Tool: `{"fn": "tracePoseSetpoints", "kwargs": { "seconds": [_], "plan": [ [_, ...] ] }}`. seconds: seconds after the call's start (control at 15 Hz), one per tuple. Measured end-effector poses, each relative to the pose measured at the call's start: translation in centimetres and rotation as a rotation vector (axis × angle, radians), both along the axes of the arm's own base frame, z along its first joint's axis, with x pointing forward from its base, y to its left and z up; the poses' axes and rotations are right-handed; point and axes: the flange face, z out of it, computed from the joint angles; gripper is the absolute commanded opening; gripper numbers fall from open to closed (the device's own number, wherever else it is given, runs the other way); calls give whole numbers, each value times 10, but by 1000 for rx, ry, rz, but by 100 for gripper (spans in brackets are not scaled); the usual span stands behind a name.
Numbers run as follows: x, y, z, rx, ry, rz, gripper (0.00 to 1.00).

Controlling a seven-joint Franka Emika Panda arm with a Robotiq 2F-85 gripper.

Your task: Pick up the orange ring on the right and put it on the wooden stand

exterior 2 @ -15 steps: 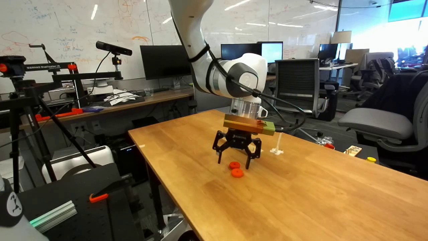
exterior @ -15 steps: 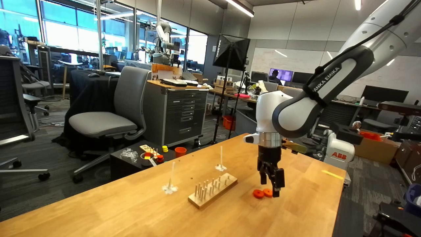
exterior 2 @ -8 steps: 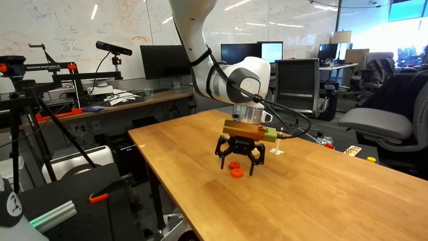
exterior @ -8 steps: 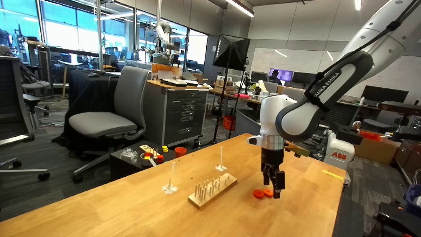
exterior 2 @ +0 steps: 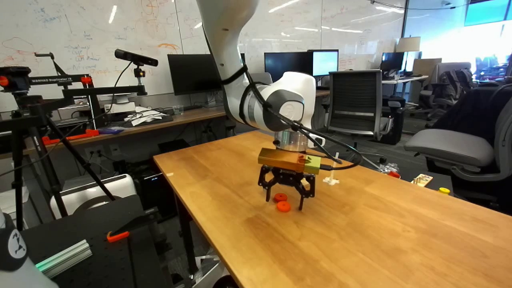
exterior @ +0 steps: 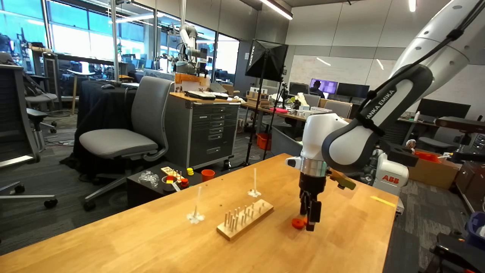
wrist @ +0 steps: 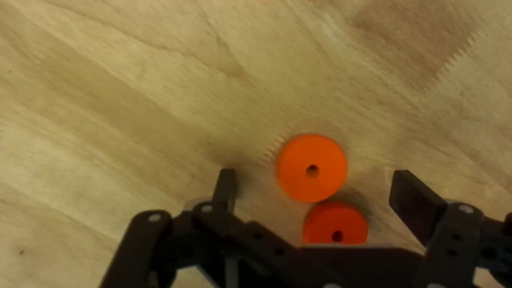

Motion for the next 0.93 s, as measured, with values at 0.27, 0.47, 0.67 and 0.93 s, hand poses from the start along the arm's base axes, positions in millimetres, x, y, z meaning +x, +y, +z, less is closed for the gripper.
{"fn": "tracePoseSetpoints", "kwargs": {
  "seconds": [0.27, 0.47, 0.67, 0.93],
  "plan": [
    [-3, 0, -1, -15, 3, -64, 100],
    [-5, -5, -3, -40, 6, -124, 100],
    [-5, -13, -4, -66, 6, -184, 74],
    [-2, -17, -1, -91, -16, -201, 59]
  ]
}}
